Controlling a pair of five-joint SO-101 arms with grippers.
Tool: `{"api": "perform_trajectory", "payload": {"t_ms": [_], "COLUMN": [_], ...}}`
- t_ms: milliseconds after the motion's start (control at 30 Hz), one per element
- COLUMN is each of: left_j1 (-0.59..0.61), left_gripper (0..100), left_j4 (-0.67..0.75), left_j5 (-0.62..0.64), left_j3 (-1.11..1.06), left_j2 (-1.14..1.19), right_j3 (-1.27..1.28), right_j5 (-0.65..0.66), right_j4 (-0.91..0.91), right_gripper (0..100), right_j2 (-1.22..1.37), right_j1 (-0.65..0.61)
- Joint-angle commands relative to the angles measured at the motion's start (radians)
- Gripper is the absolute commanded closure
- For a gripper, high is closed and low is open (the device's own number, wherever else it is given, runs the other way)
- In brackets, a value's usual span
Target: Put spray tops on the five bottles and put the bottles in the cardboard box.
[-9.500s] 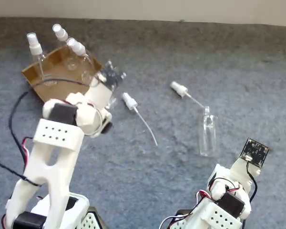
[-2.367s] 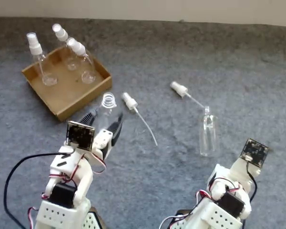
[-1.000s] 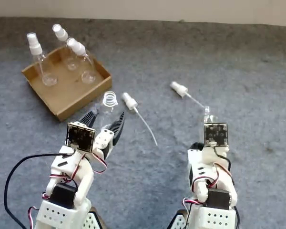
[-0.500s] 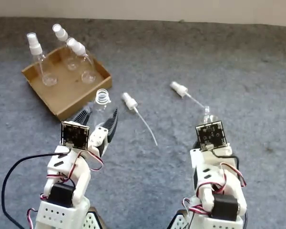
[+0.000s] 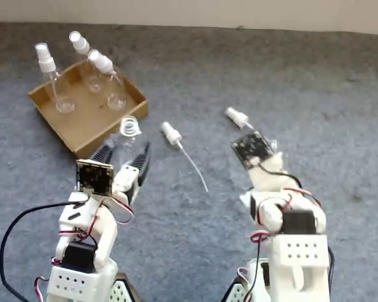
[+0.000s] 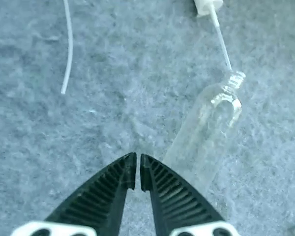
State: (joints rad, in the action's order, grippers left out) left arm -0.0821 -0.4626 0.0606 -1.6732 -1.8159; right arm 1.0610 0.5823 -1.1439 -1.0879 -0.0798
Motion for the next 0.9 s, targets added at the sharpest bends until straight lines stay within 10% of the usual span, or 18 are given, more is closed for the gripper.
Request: {"api": "perform_trajectory", "payload": {"t_ms": [0, 867], "left_j1": [0.096, 0.228], "left_gripper": [92, 92], "left_j4": [0.0, 0.0], "left_j5": [0.009, 0.009], "left_j3": [-0.021, -0.021], "left_j2": [-0.013, -0.013], "right_j3": [-0.147, -1.497], "right_j5": [-0.071, -0.157], "right_j4": [-0.007, -0.429], "right_gripper": [97.4, 87.1], "right_j2": [0.127, 1.366], "right_j1": [-0.091, -0.487]}}
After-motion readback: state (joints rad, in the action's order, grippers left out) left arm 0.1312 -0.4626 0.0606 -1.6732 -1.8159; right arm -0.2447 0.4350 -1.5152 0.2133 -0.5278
